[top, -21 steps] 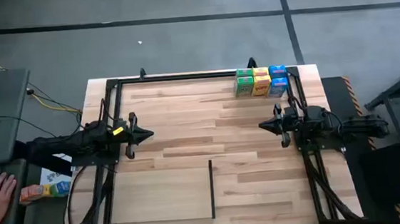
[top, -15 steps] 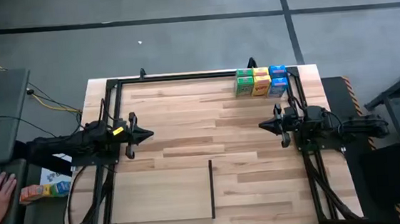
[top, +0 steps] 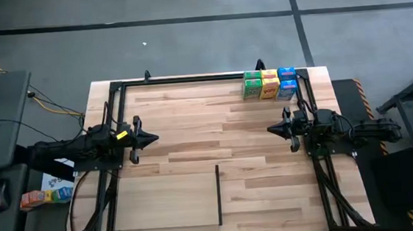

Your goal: Stack cereal on shelf

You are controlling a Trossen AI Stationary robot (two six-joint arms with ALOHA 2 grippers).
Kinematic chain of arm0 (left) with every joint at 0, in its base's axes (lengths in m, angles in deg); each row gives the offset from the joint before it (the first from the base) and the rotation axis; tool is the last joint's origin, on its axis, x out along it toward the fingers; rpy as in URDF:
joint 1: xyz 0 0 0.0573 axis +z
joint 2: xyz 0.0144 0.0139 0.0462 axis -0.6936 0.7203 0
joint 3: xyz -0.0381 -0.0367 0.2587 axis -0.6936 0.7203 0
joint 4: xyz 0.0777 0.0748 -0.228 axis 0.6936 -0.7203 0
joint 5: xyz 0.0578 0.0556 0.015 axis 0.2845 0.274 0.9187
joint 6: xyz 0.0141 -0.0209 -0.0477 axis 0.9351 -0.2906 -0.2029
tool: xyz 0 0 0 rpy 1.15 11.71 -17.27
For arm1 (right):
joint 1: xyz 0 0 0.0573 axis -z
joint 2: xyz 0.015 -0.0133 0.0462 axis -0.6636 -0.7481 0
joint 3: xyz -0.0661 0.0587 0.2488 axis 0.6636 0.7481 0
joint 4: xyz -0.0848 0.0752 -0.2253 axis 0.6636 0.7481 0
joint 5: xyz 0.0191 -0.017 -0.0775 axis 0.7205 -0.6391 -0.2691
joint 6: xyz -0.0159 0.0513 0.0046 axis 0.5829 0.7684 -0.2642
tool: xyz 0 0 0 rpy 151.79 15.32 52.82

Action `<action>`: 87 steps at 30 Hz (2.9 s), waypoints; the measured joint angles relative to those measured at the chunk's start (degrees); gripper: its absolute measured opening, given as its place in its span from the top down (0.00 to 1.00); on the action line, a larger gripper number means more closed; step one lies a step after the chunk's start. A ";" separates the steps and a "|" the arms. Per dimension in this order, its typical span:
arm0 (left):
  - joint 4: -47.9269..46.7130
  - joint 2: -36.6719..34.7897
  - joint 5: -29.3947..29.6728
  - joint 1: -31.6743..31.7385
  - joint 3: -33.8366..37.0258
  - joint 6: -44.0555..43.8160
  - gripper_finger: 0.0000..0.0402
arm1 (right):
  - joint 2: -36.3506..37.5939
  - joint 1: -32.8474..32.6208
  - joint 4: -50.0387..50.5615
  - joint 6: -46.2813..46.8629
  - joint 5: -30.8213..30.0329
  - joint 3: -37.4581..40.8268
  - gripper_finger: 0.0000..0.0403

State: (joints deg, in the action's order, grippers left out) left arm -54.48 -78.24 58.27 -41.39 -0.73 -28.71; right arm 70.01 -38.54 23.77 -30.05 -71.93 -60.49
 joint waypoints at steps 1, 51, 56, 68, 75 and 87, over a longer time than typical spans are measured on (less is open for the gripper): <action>0.01 0.00 0.02 0.01 0.00 0.00 0.99 | 0.01 -0.01 0.00 -0.02 0.00 -0.01 1.00; 29.58 1.01 8.42 0.03 -0.04 -22.14 0.99 | 0.01 -0.01 -0.01 -0.09 -0.01 -0.02 1.00; 30.54 5.33 17.66 0.13 -4.06 -23.65 0.98 | 0.01 -0.01 -0.01 -0.09 -0.01 -0.01 1.00; 13.41 32.43 18.38 6.73 -26.55 -27.91 0.79 | 0.00 -0.01 0.00 -0.01 -0.01 -0.01 1.00; 13.57 39.32 17.53 12.21 -33.91 -31.51 0.74 | -0.01 -0.01 -13.05 6.52 -13.38 -0.03 1.00; 13.56 42.58 17.85 14.07 -35.43 -30.06 0.72 | -4.34 0.00 -30.79 21.88 -44.62 -11.75 0.99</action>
State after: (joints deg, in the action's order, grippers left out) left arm -40.91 -35.66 76.12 -27.32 -36.16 -58.77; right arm 65.67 -38.54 -7.02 -8.18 -116.56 -72.25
